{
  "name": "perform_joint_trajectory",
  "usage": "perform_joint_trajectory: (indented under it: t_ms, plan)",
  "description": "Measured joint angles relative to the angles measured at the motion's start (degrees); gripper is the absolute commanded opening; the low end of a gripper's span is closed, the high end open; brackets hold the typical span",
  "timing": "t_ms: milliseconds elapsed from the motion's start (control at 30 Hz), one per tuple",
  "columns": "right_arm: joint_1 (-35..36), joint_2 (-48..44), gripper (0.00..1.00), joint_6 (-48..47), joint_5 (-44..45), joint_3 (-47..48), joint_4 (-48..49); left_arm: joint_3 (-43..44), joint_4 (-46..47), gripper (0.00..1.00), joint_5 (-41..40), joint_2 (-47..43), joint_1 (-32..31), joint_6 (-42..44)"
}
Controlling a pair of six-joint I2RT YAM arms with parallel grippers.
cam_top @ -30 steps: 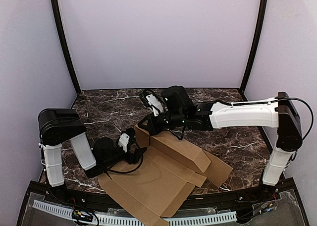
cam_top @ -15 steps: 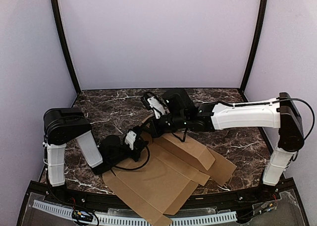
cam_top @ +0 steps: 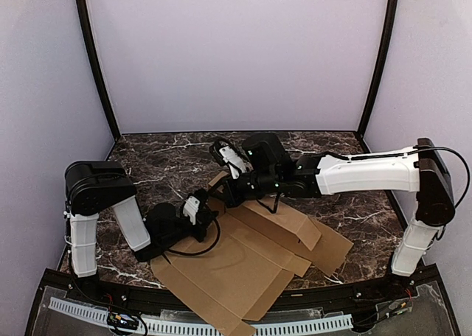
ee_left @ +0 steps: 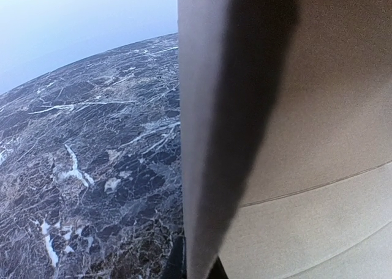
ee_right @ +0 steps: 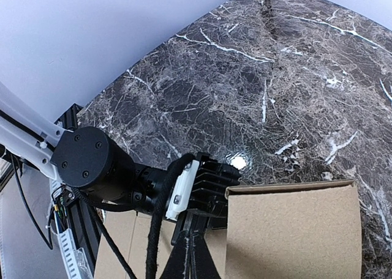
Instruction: Fold the paper box
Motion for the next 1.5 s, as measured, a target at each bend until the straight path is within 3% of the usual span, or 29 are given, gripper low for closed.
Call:
perform_joint_trajectory:
  t_ms: [67,300,467,533,567,633,1033,1267,1500]
  plan:
    - [0.1,0.0,0.00,0.0,0.1,0.0,0.0,-0.1,0.2,0.03,-0.1,0.0,0.0,-0.1]
    - [0.1,0.0,0.00,0.0,0.5,0.0,0.0,-0.2,0.4,0.44,-0.3,0.0,0.0,-0.2]
    - [0.1,0.0,0.00,0.0,0.7,-0.1,0.0,-0.2,0.7,0.53,-1.4,0.0,0.0,-0.2]
    - [0.1,-0.2,0.00,0.0,0.8,-0.1,0.0,-0.2,0.8,0.31,-1.8,0.0,0.0,-0.1]
    - [0.1,-0.3,0.00,0.0,0.8,-0.2,0.0,-0.2,0.8,0.09,-2.0,0.0,0.0,-0.2]
    - [0.1,-0.7,0.00,0.0,1.0,-0.4,-0.2,-0.1,0.8,0.02,-2.3,0.0,0.0,0.2]
    - [0.0,-1.9,0.00,-0.1,1.6,-1.2,-0.5,0.7,-1.2,0.01,-2.9,-0.9,0.0,1.1]
    - [0.0,-2.7,0.08,-1.0,3.2,-1.0,-1.7,-0.1,-1.3,0.01,-3.5,-1.6,0.0,0.8]
    - [-1.0,-2.8,0.03,-2.8,4.8,1.3,-4.1,-0.8,-1.2,0.01,-3.7,-1.8,0.0,0.3]
